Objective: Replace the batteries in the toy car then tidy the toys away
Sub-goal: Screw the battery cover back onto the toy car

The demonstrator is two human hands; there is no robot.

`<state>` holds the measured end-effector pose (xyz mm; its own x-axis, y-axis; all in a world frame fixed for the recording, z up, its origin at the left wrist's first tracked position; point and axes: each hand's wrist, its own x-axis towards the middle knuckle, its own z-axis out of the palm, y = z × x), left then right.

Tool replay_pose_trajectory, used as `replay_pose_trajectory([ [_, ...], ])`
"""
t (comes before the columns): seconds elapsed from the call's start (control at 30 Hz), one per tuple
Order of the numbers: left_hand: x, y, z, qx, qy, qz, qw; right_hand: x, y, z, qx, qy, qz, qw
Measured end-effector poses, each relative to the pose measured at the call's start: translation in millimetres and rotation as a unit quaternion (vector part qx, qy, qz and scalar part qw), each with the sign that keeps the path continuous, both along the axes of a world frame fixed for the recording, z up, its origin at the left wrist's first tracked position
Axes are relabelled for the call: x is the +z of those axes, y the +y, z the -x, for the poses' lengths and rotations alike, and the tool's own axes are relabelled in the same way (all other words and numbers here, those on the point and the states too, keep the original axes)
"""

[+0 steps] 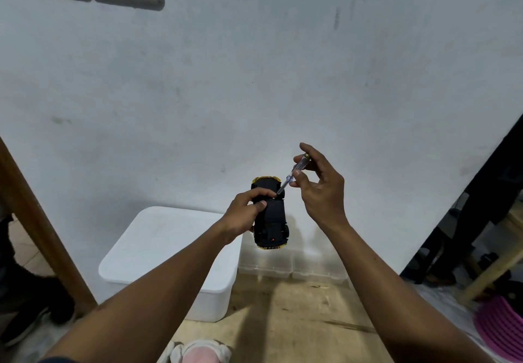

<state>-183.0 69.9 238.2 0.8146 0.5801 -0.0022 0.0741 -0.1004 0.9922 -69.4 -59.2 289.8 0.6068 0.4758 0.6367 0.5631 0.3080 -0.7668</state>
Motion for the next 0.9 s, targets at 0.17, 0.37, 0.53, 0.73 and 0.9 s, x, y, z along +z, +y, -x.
replay_pose_trajectory([
  [0.17,-1.4,-1.5,2.4,-0.001,0.002,0.003,1.0,-1.7,-0.7,1.3,0.006,-0.012,0.006,1.0],
  [0.37,-0.9,-3.8,4.5,-0.001,0.003,0.004,1.0,-2.1,-2.3,6.6,0.0,-0.024,-0.003,1.0],
  [0.53,1.0,-5.9,5.4,0.0,0.003,0.001,1.0,-1.3,-2.7,12.4,-0.017,-0.051,-0.008,0.999],
  [0.73,0.9,-6.6,6.5,0.002,0.006,-0.004,1.0,-3.7,-4.6,13.7,-0.023,-0.104,0.009,0.994],
  [0.9,0.8,-7.1,6.4,0.002,0.006,-0.005,1.0,-5.9,-3.4,11.1,-0.039,-0.137,0.004,0.99],
])
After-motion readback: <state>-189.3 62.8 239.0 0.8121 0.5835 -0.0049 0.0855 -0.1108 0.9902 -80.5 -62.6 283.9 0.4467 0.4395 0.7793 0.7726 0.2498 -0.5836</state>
